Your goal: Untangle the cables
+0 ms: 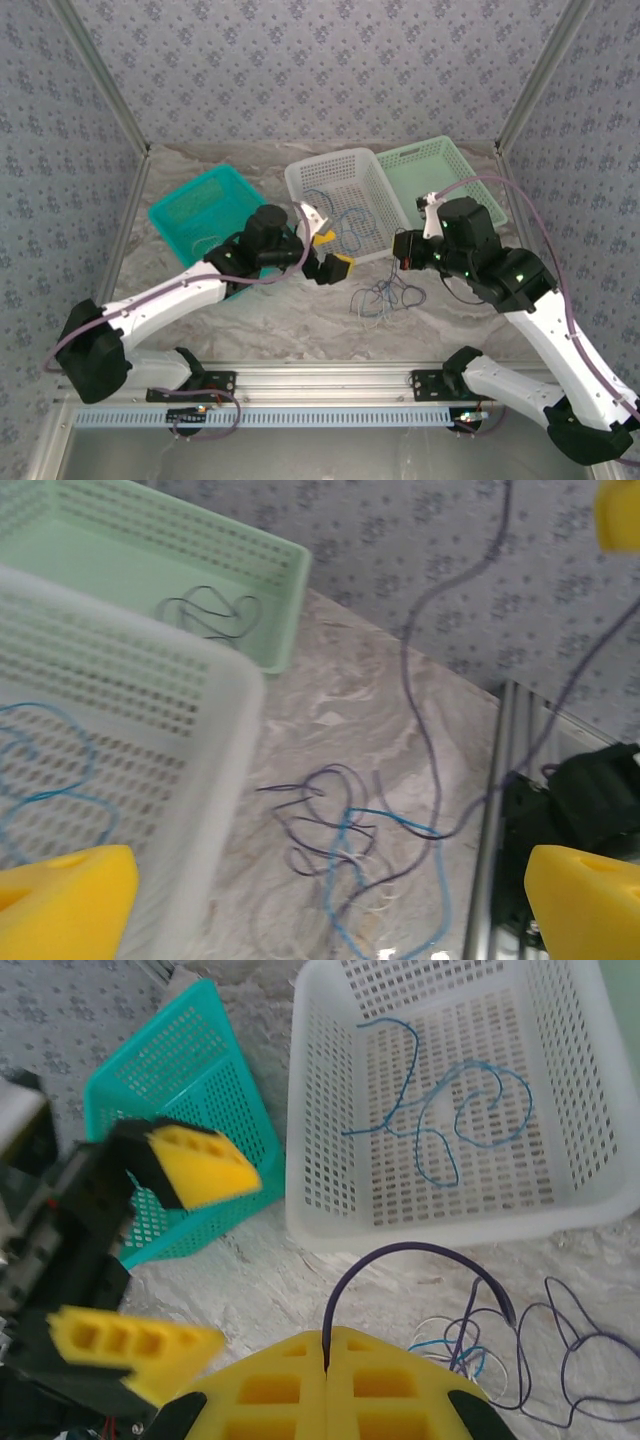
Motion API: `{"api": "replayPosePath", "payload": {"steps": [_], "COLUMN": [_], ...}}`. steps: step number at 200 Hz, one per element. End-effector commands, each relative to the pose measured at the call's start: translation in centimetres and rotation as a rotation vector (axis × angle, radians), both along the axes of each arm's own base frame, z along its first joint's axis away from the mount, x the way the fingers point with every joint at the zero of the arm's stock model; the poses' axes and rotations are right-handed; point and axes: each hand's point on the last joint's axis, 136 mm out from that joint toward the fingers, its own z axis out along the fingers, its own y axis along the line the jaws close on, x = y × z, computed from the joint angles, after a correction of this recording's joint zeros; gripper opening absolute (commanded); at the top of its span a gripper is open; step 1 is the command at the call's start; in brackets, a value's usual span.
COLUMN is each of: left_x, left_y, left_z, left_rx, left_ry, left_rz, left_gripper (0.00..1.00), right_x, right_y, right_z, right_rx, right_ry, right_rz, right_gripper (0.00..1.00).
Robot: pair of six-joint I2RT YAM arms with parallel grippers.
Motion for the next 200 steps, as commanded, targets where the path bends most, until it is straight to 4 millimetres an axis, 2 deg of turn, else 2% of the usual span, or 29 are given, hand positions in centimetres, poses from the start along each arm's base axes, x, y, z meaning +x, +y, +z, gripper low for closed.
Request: {"api": "replayPosePath", "payload": {"steps": [1, 21, 42, 56, 78, 119, 153, 200], "left_x": [-1.4, -1.9, -1.2, 0.3, 0.4, 1.6, 1.2, 1.2], "left_y": [-2.8, -4.3, -5.2, -5.3, -6.1, -8.0, -9.6, -10.9], "left_z": [4.1, 4.3, 3.8, 3.3, 3.5, 2.3, 2.1, -0.5], "left_rx": [-0.114, -0.12, -0.099, -0.072, -0.086, -0.056, -0.08, -0.045], "left_ry": [-0.064, -0.076, -0.079, -0.075, -0.09, -0.075, -0.044, 0.025], "left_rz": [-0.102, -0.122, -0.098, -0.021, -0.046, -0.057, -0.129, -0.151], "left_gripper": [0.99, 0.99, 0.99, 0.99, 0.99, 0.99, 0.99, 0.96], "right_x": [0.1, 0.2, 0.1, -0.2, -0.5, -0.9, -0.9, -1.1], "right_y": [0.1, 0.3, 0.7, 0.9, 1.0, 1.6, 1.4, 1.7], "right_z": [1.4, 2.2, 3.1, 3.5, 3.6, 3.9, 4.1, 5.9], "right_rx": [-0.003, 0.019, 0.046, 0.057, 0.069, 0.093, 0.091, 0.13], "right_ry": [-0.035, -0.051, -0.062, -0.063, -0.06, -0.061, -0.067, -0.102], "right_rz": [0.015, 0.013, 0.03, 0.045, 0.059, 0.096, 0.086, 0.102], "right_gripper": [0.0, 0.0, 0.0, 0.0, 0.0, 0.0, 0.0, 0.0]}}
